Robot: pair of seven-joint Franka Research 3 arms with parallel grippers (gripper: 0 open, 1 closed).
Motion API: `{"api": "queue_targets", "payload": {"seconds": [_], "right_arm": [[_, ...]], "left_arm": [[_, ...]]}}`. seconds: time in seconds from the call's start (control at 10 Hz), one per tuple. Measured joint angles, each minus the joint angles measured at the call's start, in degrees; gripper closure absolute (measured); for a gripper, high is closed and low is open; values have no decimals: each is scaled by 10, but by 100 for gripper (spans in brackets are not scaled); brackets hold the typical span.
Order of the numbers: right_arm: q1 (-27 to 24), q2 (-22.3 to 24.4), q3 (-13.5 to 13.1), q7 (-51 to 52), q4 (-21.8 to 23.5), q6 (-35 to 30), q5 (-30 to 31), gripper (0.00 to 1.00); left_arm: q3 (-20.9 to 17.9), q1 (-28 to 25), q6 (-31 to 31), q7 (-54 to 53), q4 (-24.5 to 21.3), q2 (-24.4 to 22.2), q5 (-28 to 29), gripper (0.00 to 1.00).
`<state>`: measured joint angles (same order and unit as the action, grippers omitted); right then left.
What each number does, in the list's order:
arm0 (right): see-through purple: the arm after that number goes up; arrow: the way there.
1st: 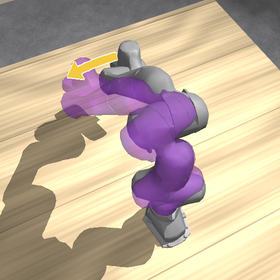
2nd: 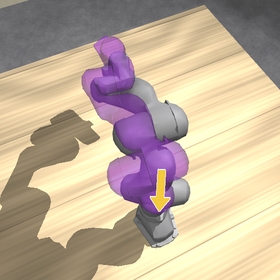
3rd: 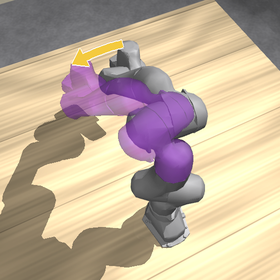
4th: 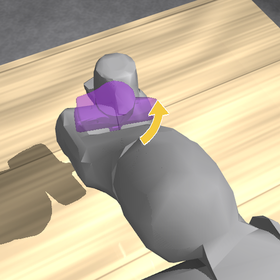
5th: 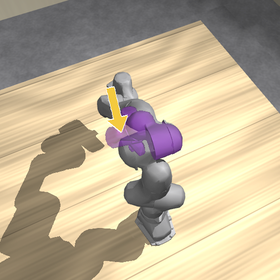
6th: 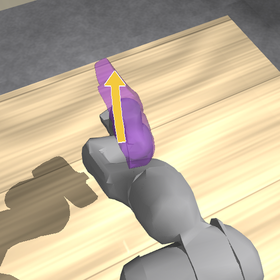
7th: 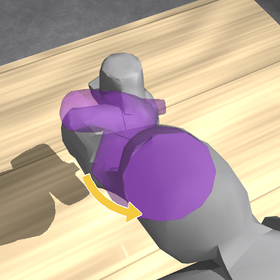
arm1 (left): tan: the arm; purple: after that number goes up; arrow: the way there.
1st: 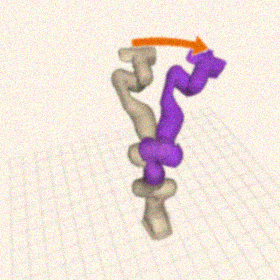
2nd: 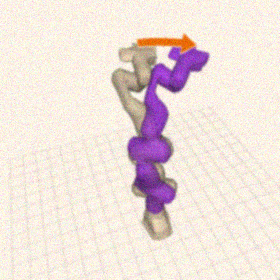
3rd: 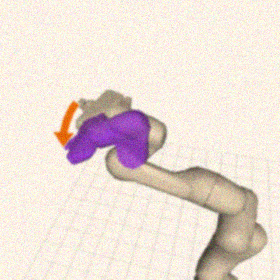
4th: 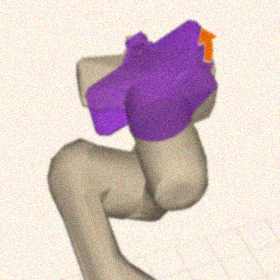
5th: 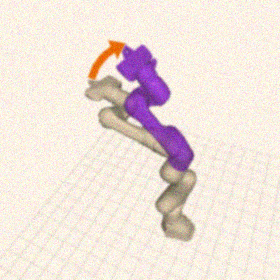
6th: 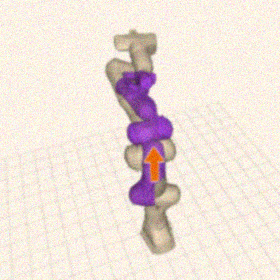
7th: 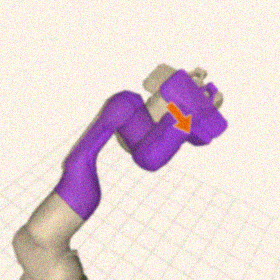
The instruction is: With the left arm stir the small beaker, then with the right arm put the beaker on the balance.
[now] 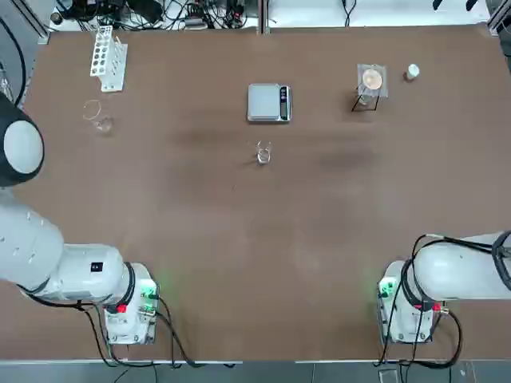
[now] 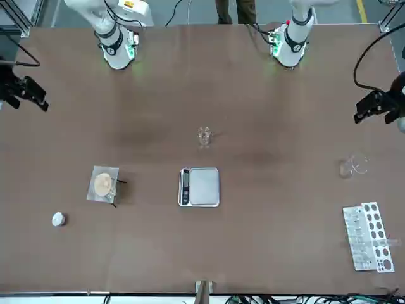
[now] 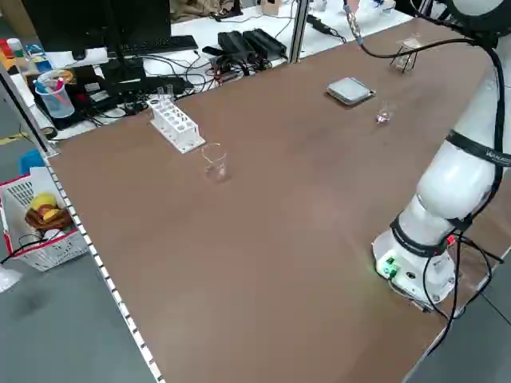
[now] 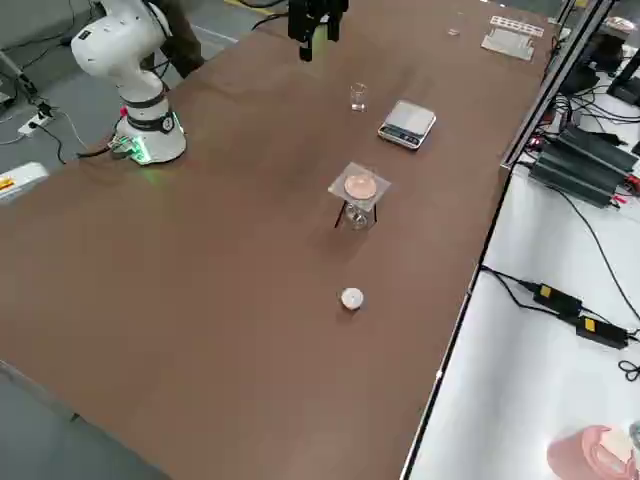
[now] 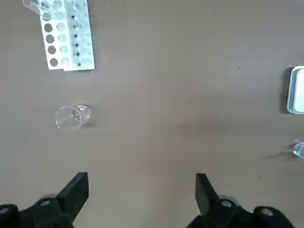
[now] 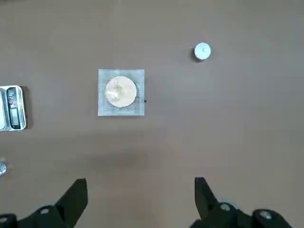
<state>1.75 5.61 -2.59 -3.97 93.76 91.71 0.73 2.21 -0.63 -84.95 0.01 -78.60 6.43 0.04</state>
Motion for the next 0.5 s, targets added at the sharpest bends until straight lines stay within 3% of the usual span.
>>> {"api": "queue_targets", "payload": {"seconds": [0.5], "right_arm": [[0, 0, 0, 0, 0, 1, 0, 0]], "left_arm": [[31, 12, -13, 1, -2, 10, -3, 0]]}}
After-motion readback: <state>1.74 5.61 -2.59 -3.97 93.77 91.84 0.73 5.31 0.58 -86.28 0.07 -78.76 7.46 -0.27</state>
